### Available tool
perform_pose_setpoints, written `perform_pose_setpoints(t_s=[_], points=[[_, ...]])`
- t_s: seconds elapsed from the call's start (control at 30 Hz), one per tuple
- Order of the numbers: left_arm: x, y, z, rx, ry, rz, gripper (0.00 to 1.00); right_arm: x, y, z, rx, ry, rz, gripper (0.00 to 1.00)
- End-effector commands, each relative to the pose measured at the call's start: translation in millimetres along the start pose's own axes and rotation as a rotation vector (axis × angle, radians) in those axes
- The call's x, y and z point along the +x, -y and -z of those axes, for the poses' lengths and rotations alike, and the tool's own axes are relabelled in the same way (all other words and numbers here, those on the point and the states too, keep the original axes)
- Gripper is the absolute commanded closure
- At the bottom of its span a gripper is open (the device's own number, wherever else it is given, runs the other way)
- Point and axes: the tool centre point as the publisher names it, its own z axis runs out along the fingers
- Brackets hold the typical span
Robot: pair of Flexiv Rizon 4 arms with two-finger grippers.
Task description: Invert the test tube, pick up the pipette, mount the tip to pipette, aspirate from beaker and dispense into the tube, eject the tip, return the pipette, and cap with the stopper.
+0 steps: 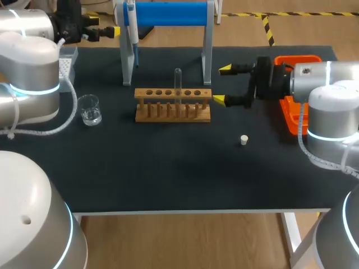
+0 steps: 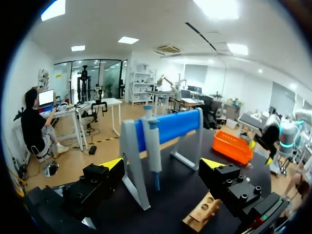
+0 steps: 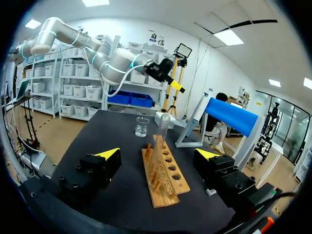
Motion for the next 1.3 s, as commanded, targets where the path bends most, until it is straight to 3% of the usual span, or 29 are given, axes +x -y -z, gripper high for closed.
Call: perform_pose_setpoints(t_s=[0.03, 0.17, 0.3, 0.5, 0.67, 1.3], points=[[54.3, -25.1, 35.8, 0.008, 0.017, -0.026, 0.0, 0.4, 0.4, 0.3, -0.001, 0.001, 0.001, 0.0], [103.7, -50.3, 52.9, 0.012, 0.004, -0.055, 0.0, 0.4, 0.4, 0.3, -0.001, 0.001, 0.001, 0.0], [151.5, -73.1, 67.7, 0.033, -0.058, -0.096, 0.0, 0.4, 0.4, 0.3, -0.001, 0.001, 0.001, 0.0], [190.5, -100.6, 75.5, 0.006, -0.094, -0.178, 0.0, 0.4, 0.4, 0.3, -0.001, 0.001, 0.001, 0.0], [193.8, -111.3, 75.2, 0.015, -0.099, -0.207, 0.0, 0.4, 0.4, 0.3, -0.001, 0.001, 0.001, 0.0], [188.7, -116.2, 68.9, 0.024, -0.105, -0.209, 0.0, 0.4, 0.4, 0.3, -0.001, 0.001, 0.001, 0.0]])
